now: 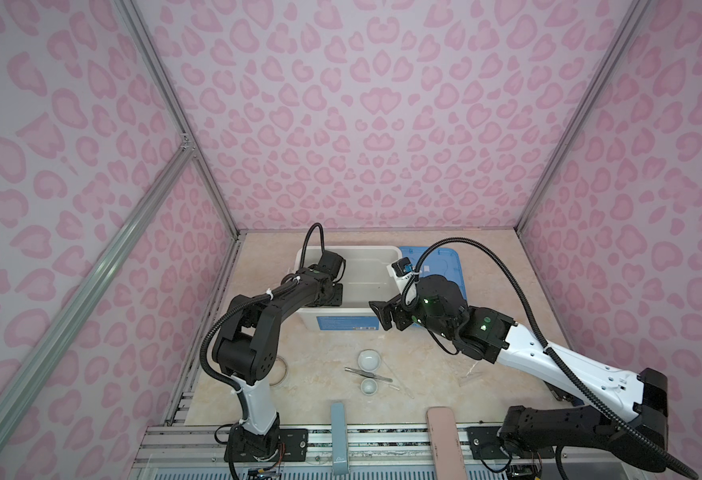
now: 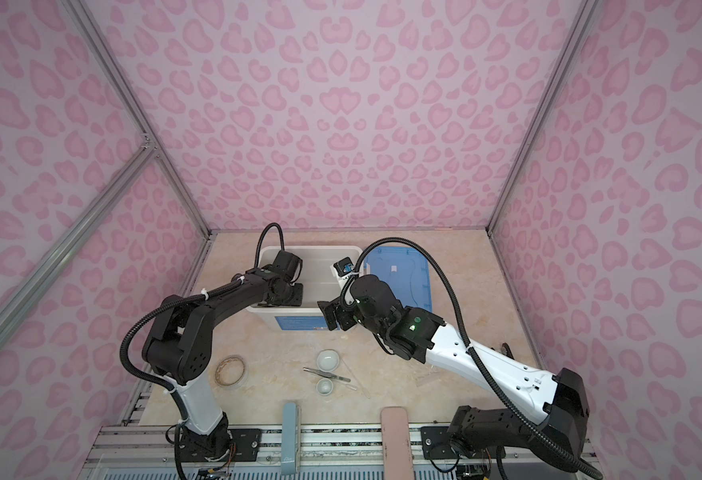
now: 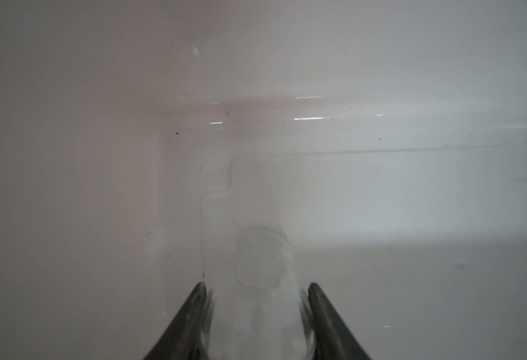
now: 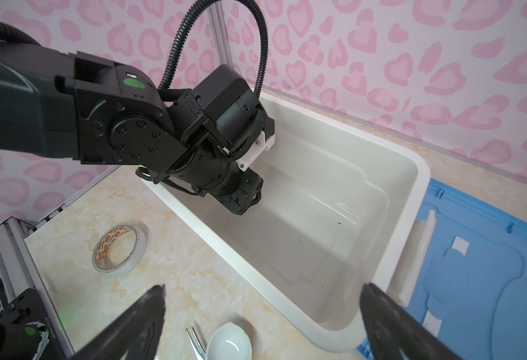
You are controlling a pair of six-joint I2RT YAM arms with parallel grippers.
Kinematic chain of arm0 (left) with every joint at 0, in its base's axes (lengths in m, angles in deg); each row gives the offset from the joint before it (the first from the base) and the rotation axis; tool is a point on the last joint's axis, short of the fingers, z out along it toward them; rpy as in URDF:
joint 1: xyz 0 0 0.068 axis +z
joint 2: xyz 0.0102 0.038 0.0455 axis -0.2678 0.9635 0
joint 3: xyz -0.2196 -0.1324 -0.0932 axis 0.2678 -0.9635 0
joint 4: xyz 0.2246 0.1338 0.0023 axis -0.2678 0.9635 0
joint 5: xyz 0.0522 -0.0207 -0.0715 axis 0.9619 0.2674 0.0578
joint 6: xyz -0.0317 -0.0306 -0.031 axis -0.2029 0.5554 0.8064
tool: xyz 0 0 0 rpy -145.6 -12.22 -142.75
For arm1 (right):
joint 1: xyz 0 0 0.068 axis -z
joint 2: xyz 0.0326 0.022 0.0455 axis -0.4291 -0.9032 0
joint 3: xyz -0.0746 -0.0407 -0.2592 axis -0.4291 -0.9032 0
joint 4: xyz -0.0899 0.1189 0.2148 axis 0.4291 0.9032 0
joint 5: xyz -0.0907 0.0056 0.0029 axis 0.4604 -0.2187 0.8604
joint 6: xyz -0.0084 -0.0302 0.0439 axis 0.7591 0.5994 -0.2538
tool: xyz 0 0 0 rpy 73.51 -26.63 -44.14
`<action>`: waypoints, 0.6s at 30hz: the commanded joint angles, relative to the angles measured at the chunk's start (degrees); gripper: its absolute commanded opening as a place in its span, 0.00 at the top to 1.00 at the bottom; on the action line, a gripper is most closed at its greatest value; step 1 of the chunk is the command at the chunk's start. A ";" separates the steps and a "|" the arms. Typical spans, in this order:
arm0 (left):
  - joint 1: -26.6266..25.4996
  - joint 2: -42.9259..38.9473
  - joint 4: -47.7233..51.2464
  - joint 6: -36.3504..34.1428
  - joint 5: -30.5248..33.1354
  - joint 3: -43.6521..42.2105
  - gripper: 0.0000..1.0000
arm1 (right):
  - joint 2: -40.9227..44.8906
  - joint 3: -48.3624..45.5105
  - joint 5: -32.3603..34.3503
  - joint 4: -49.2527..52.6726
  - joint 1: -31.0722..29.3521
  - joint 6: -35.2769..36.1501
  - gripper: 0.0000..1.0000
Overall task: Organize the chemistry lab equipment
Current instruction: 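Lower the beaker into the white box and open the left gripper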
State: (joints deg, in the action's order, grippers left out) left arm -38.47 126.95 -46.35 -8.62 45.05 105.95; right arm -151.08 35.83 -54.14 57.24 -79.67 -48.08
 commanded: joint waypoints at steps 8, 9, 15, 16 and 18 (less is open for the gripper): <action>-0.08 -0.20 -2.26 1.44 -1.80 -2.13 0.48 | -0.17 -0.35 0.33 -1.17 0.04 -0.21 0.02; -0.21 0.01 -2.51 1.58 -1.56 -2.44 0.48 | -0.17 -0.28 0.25 -1.17 0.08 -0.16 0.02; -0.18 0.36 -2.80 2.10 -2.08 -2.94 0.41 | 0.17 -0.20 0.59 -0.72 0.12 0.05 0.02; -0.33 -0.04 -2.82 2.15 -1.86 -3.06 0.41 | 0.30 -0.24 0.54 -0.76 0.20 0.07 0.02; -0.26 -0.85 -2.32 2.08 -1.55 -2.83 0.38 | 0.45 -0.26 0.59 -0.63 0.21 0.19 0.02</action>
State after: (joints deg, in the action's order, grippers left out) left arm -38.65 127.12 -49.23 -7.06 43.45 103.17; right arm -150.86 35.83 -54.09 57.31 -79.41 -48.08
